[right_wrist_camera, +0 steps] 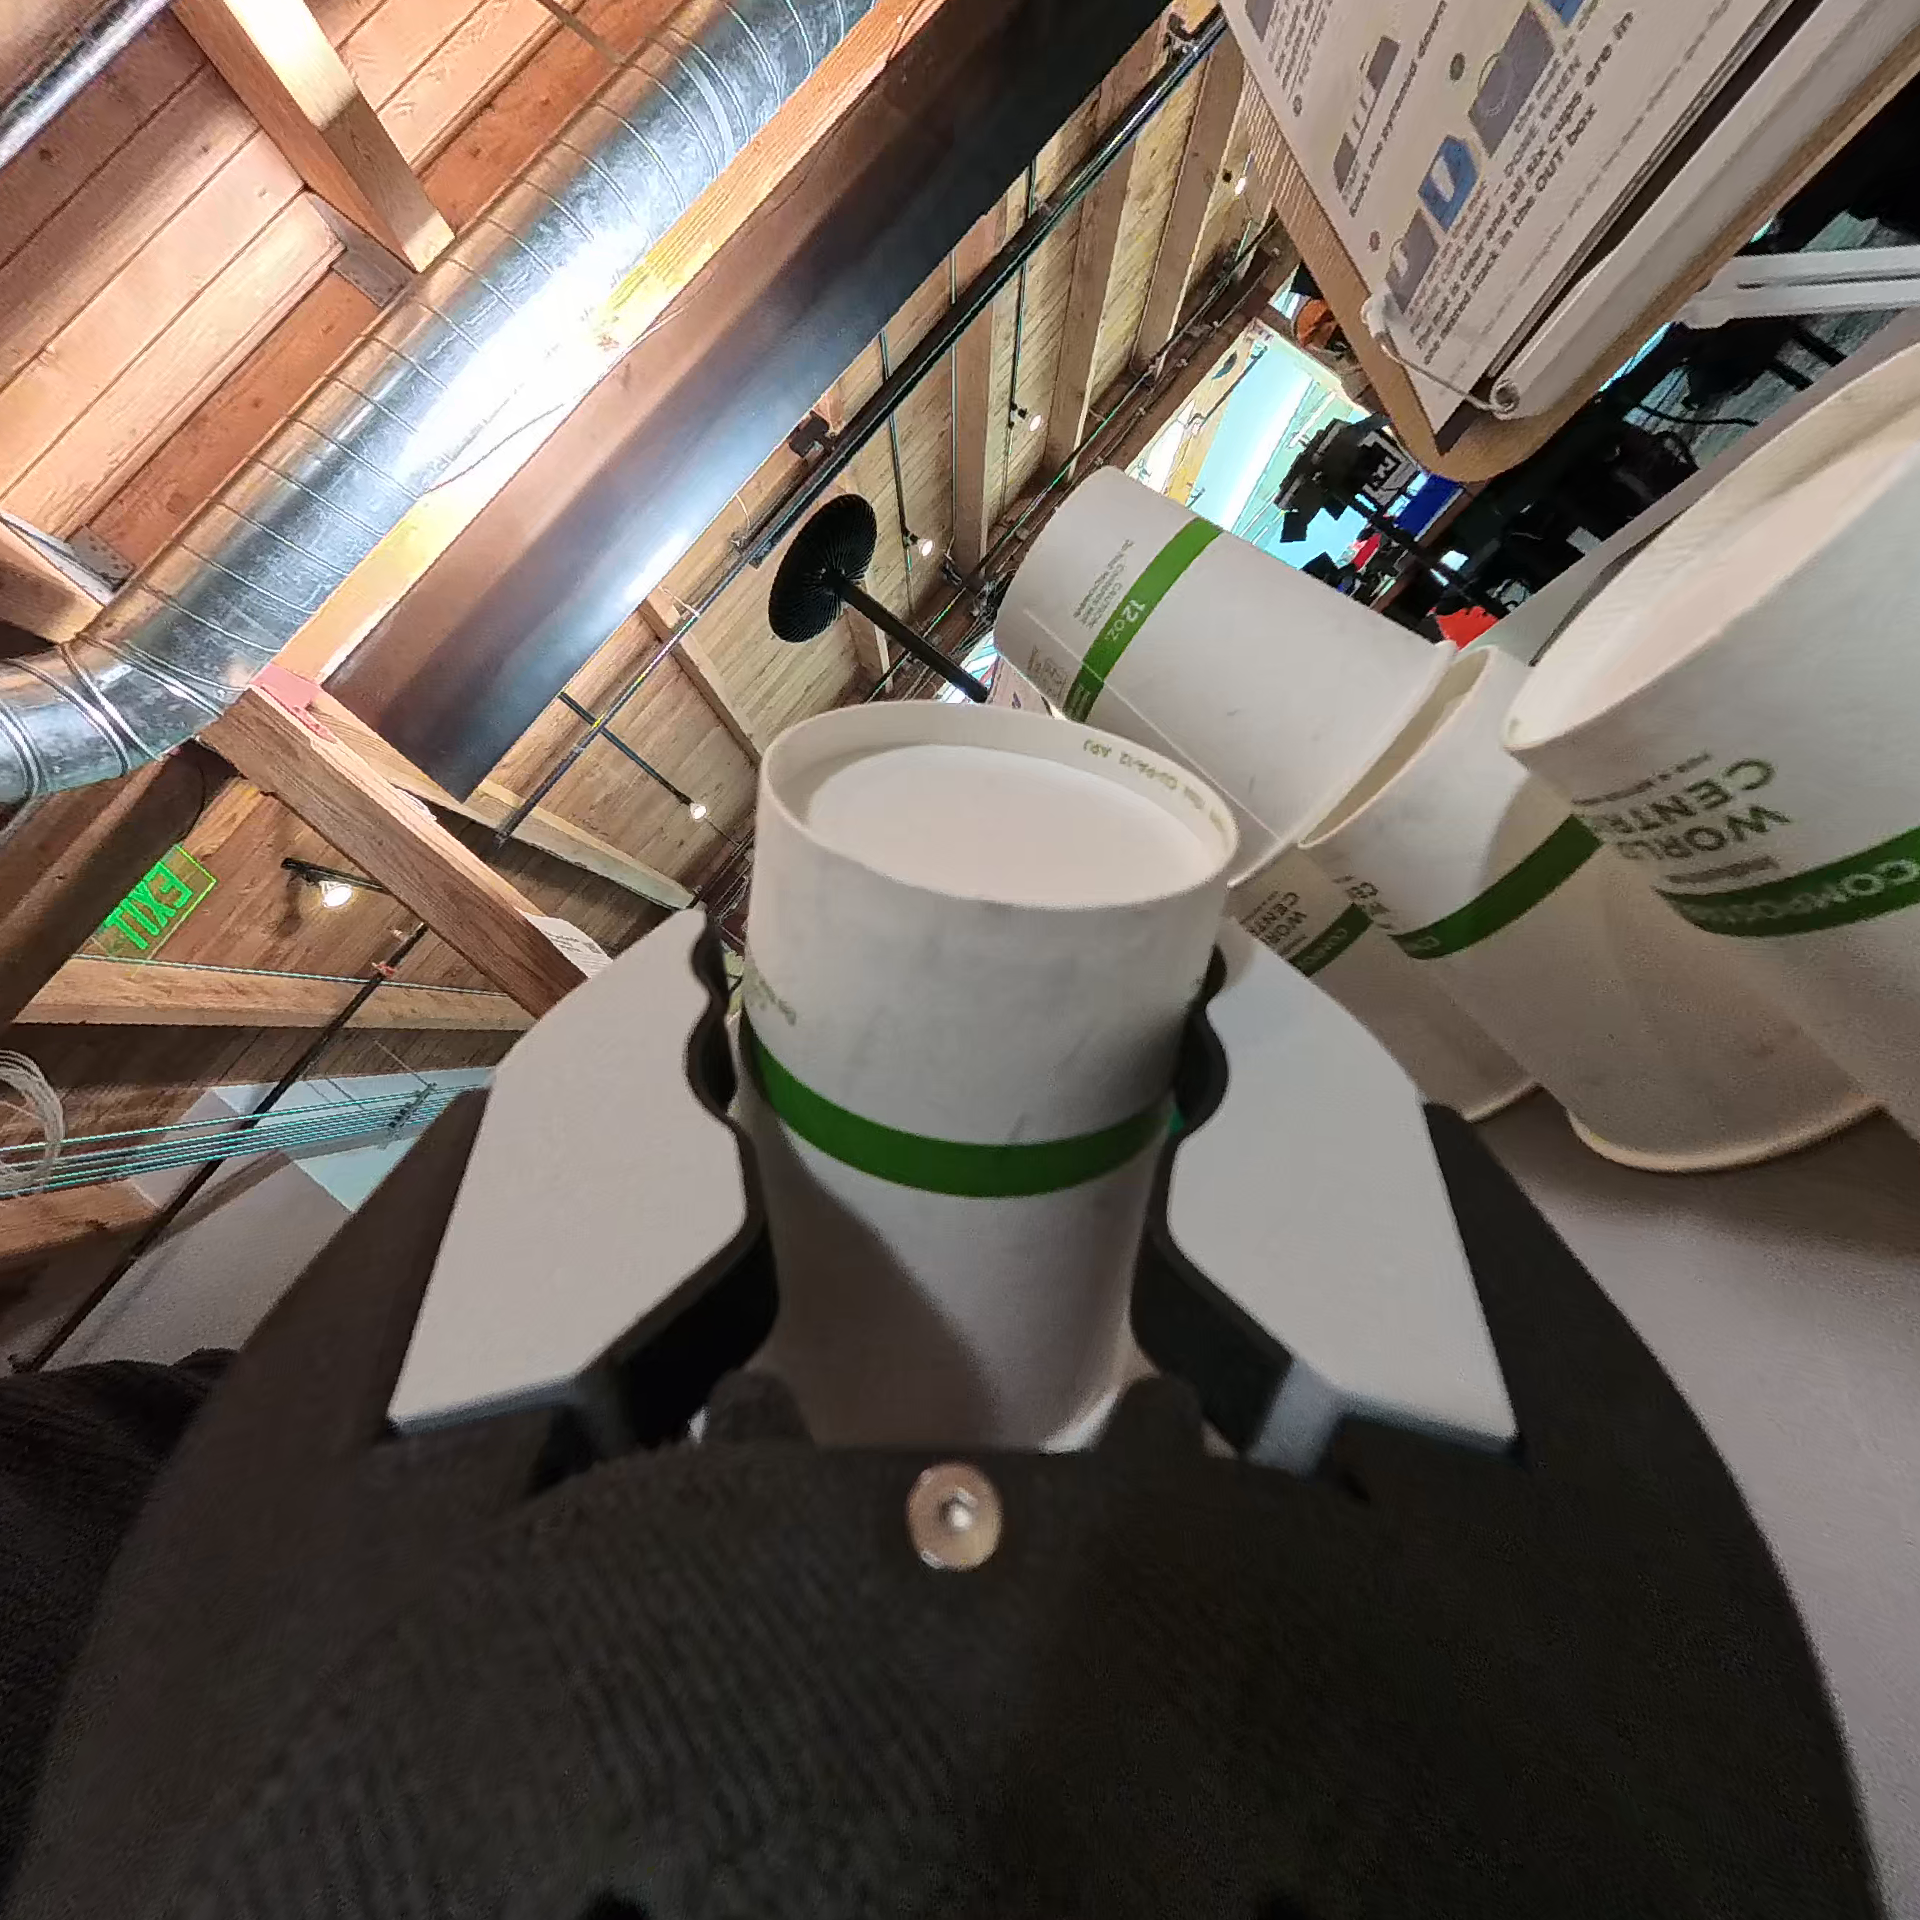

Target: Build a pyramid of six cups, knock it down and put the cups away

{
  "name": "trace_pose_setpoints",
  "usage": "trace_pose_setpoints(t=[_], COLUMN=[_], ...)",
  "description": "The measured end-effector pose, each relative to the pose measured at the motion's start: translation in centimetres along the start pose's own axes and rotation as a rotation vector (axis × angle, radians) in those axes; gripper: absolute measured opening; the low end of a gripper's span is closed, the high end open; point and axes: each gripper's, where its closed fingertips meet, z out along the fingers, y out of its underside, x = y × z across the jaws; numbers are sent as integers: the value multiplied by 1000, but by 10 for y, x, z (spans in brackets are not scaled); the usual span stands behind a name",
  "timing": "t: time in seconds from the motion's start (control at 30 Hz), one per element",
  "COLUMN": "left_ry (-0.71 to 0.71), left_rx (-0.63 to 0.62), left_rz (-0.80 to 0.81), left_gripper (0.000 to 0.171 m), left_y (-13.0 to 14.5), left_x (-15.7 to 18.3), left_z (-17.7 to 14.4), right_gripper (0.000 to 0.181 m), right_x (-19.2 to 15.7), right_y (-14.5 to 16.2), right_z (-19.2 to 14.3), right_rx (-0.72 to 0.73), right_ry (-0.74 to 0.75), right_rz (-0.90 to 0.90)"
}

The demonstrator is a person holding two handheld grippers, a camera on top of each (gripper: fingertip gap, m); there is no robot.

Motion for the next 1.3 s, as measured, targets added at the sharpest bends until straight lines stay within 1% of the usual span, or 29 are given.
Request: trace_pose_setpoints(t=[0.1,0.2,0.3,0.4,0.47,0.53,0.67,0.73,0.8,0.9,0.93,1.03,1.13,1.3], left_ry=[3,-1,-34,-55,-76,-110,-118,-103,-80,-26,-18,-10,28,72], left_rx=[9,1,-1,7,31,56,98,112,137,158,161,198,274,364], left_rz=[-8,-5,6,-5,-28,-57,-153,-190,-229,-286,-293,-321,-424,-510], left_gripper=[7,6,6,18,24,28,27,19,15,8,3,3,3,4], left_y=[-2,-1,1,0,-5,-10,-16,-17,-20,-23,-24,-28,-37,-46], left_x=[-1,0,-4,-10,-16,-24,-33,-33,-32,-28,-27,-29,-32,-35], left_z=[-1,-1,-1,-3,-6,-10,-15,-16,-17,-16,-16,-19,-24,-32], right_gripper=[82,82,82,82,82,82,82,82,82,83,85,93,99,97], right_x=[-2,-9,-12,-8,-6,-7,-15,-17,-17,-15,-15,-17,-15,-13], right_y=[-3,-8,-15,-26,-28,-26,-11,-6,-7,-7,-8,-8,-3,2], right_z=[-2,-3,-6,-12,-13,-11,-4,-2,-2,-2,-2,-1,1,3], right_rx=[4,3,17,56,52,36,-26,-42,-37,-33,-24,-10,-27,-32], right_ry=[-2,0,28,87,104,107,98,103,101,84,78,52,51,50], right_rz=[-30,-137,-251,-318,-338,-374,-516,-578,-579,-506,-485,-435,-404,-372])
